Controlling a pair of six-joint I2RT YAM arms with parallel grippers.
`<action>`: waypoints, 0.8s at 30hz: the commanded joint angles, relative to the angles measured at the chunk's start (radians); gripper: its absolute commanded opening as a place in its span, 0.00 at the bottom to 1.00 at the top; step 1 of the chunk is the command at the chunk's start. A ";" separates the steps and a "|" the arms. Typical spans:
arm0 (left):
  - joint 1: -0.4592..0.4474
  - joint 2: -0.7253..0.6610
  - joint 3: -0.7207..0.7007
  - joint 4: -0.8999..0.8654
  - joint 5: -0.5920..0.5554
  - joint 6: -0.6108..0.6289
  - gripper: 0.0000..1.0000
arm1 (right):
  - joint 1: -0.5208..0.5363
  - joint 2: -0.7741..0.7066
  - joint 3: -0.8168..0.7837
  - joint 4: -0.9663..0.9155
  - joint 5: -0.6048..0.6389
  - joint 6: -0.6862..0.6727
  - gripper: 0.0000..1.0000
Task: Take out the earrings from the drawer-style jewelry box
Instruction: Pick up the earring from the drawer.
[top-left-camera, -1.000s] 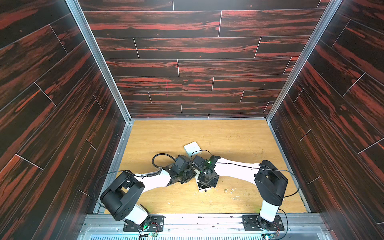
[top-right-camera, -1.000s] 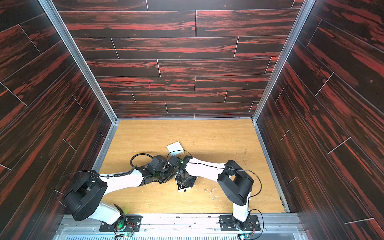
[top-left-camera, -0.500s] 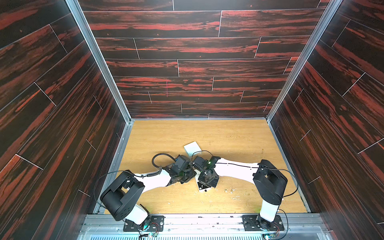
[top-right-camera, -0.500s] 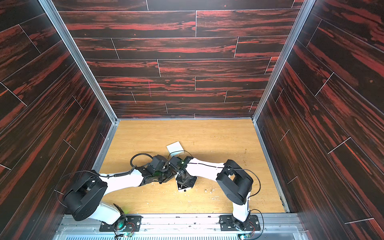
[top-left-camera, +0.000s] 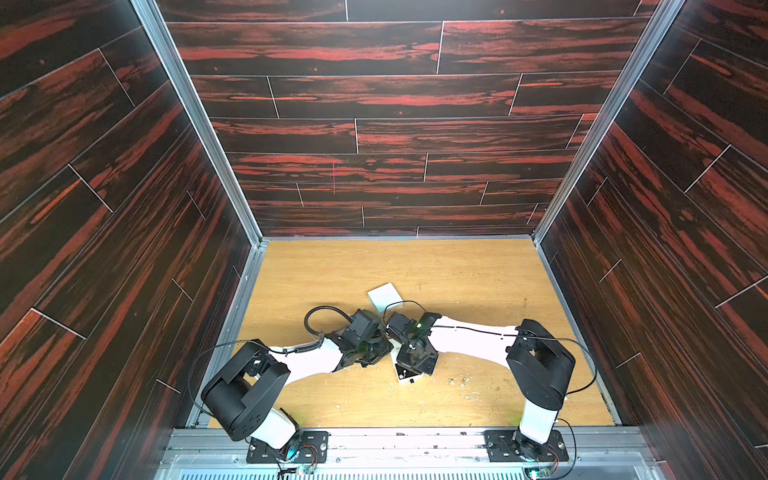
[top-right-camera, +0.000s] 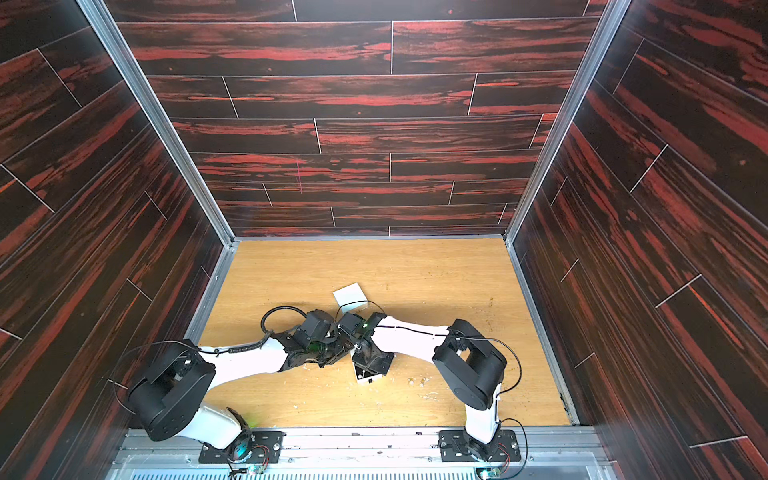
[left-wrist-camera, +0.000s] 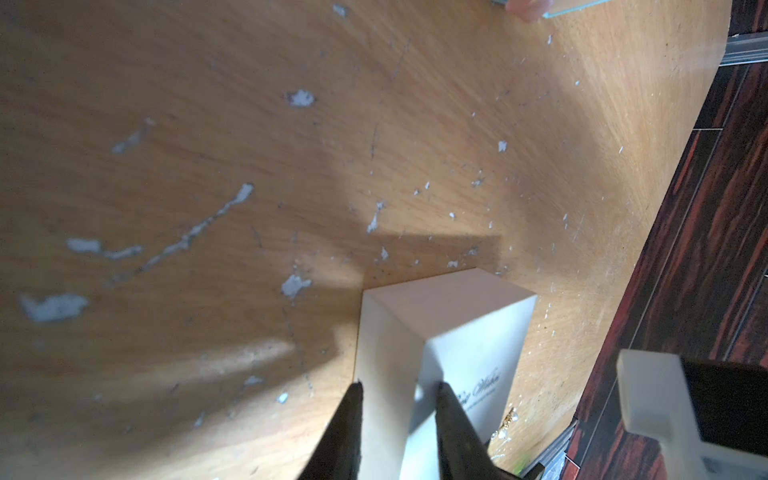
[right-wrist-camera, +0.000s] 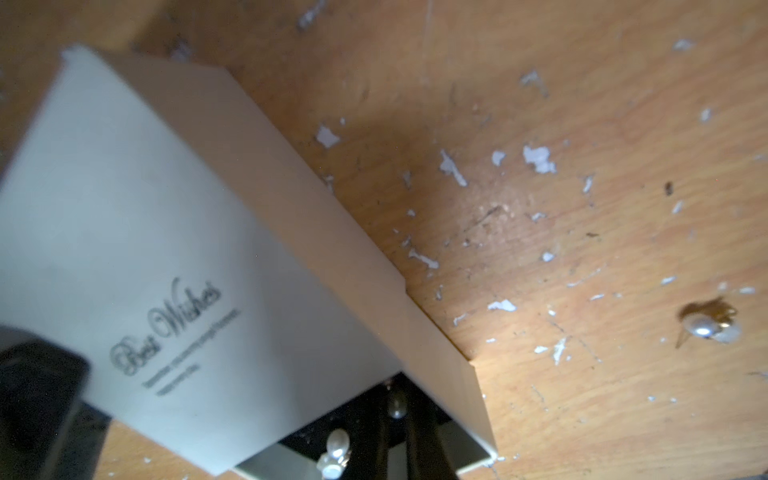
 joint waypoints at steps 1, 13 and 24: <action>0.002 0.034 -0.005 -0.083 -0.031 0.013 0.32 | 0.010 -0.018 0.050 -0.049 0.053 -0.035 0.06; 0.002 0.053 0.008 -0.080 -0.034 0.014 0.32 | 0.019 -0.104 0.067 -0.098 0.059 -0.051 0.06; 0.002 0.046 0.017 -0.099 -0.043 0.021 0.32 | -0.028 -0.283 -0.073 -0.169 0.133 -0.060 0.06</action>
